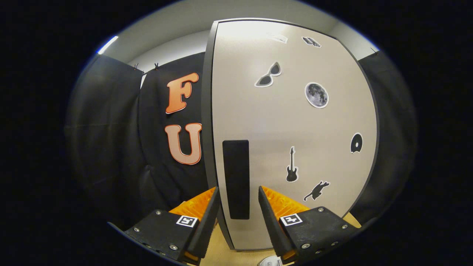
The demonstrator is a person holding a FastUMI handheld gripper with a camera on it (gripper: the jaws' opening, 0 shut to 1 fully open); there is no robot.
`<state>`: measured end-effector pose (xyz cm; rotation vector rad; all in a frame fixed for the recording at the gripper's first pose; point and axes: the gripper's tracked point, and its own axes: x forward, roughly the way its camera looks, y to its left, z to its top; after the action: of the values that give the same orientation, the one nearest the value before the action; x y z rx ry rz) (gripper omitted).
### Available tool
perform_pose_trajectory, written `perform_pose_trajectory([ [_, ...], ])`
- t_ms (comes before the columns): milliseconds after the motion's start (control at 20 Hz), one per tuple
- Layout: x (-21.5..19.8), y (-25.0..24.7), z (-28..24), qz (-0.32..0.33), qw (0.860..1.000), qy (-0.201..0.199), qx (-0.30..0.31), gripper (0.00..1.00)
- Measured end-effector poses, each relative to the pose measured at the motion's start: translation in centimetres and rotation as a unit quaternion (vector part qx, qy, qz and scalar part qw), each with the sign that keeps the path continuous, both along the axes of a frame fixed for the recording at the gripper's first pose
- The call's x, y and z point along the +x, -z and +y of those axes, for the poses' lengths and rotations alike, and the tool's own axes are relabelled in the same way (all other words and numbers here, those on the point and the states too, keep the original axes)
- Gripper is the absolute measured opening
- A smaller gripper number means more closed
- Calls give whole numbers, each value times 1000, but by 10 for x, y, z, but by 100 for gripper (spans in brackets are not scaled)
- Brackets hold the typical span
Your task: Open the shoe cabinet door, grab the shoes and put them into the shoe cabinet, then close the shoe cabinet door.
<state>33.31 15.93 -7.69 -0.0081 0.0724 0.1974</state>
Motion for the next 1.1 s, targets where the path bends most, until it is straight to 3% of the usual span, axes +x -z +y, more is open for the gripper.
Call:
perform_pose_trajectory([
  [350, 20, 8, 4, 3, 999, 21, -31, 40],
  [500, 19, 8, 4, 7, 999, 35, -28, 35],
  [700, 14, 9, 4, 21, 1000, 19, -14, 29],
  [1100, -26, 8, -12, 17, 1000, 21, -9, 27],
])
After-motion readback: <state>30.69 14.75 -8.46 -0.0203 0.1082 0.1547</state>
